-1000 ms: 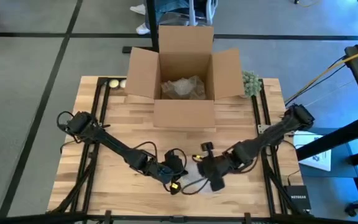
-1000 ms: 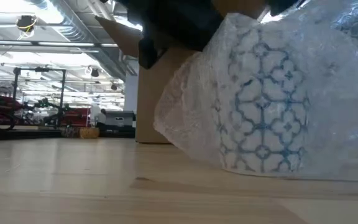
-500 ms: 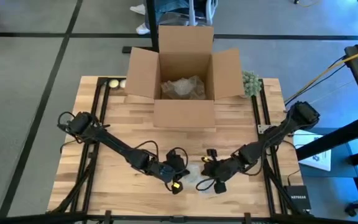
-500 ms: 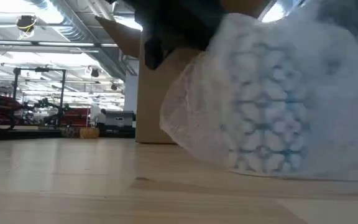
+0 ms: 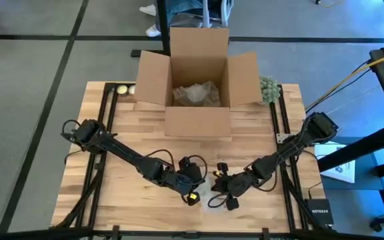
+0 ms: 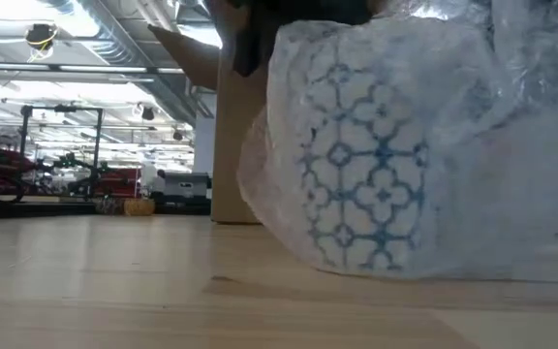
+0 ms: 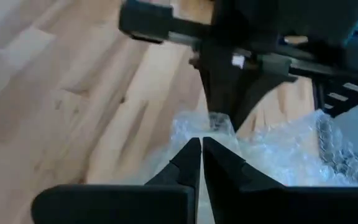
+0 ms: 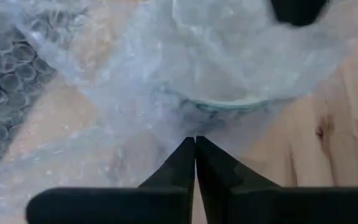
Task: Wrap mug
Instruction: Wrap the mug with the bubble wrap
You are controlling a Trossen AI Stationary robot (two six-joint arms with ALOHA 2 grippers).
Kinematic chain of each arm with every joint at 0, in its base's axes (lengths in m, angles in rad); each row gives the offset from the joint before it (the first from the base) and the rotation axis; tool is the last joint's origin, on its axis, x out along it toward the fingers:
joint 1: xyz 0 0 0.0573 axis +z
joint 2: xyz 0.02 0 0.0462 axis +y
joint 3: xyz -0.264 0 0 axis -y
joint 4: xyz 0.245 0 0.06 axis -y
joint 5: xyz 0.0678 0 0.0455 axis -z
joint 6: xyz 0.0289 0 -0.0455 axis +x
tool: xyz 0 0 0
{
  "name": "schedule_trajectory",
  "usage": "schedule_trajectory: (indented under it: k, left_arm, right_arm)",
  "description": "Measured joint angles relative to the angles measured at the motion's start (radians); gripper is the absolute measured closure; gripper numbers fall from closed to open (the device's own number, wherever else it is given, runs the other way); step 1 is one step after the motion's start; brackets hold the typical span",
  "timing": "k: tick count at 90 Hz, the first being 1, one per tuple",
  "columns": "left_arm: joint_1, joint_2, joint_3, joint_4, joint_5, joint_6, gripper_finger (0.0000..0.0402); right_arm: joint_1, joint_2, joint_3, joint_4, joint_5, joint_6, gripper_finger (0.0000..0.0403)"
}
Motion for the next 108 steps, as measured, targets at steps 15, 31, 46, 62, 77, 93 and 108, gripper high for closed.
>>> schedule_trajectory:
  k: [15,31,46,62,77,93,108]
  left_arm:
    - [0.005,0.022,0.007,-0.015,0.063,0.002,0.0402]
    - [-0.002,0.084,0.023,-0.032,0.103,-0.012,0.0402]
    - [-0.001,0.123,0.112,-0.17,0.105,0.035,0.0402]
    - [0.019,0.179,0.132,-0.177,0.137,0.104,0.0401]
    - [0.024,0.207,0.143,-0.183,0.157,0.113,0.0401]
    - [0.017,0.211,0.183,-0.189,0.143,0.187,0.0401]
    - [0.017,0.212,0.183,-0.189,0.145,0.193,0.0401]
  right_arm:
    - [-0.016,0.0,0.0,0.001,-0.004,0.0,0.0402]
    - [-0.035,0.0,0.0,0.002,-0.015,0.0,0.0402]
    - [-0.035,0.0,0.0,0.002,-0.014,0.001,0.0402]
    - [-0.035,0.0,0.0,0.002,-0.014,0.0,0.0402]
    - [-0.035,0.0,0.0,0.002,-0.014,0.0,0.0402]
    - [-0.034,-0.019,0.013,-0.042,-0.014,-0.001,0.0402]
    - [-0.032,-0.102,0.092,-0.207,-0.021,-0.008,0.0402]
